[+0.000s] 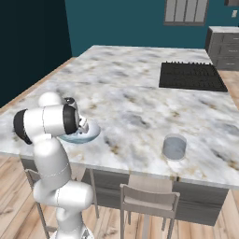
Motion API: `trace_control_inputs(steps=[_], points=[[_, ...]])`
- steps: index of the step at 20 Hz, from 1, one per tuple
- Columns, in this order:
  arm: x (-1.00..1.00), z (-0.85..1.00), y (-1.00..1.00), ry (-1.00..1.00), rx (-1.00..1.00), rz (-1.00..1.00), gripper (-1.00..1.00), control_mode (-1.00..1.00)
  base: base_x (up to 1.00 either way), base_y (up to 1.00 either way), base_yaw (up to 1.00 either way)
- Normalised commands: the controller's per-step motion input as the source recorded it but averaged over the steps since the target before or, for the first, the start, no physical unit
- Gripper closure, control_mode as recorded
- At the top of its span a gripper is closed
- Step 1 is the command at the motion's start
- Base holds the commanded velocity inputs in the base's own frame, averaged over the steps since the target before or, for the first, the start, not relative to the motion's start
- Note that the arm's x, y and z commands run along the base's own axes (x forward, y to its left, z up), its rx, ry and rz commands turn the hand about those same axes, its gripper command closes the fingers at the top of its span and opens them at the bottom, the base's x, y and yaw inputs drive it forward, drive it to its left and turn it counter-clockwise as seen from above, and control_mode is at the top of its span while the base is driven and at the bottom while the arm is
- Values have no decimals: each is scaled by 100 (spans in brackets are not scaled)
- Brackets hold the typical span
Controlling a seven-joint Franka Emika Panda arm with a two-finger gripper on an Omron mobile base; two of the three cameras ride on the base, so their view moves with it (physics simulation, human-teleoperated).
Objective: There are four ice cubes in the ice bowl. Place two ice cubes in each glass of water.
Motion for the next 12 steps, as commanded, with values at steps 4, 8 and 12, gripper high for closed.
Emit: trace_control_inputs(steps=[4, 8, 12], points=[[7, -1, 0, -5, 0, -6, -100, -100, 0, 0, 0], [1, 0, 0, -7, 0, -6, -100, -100, 0, 0, 0], [0, -1, 0, -5, 0, -6, -100, -100, 0, 0, 0]])
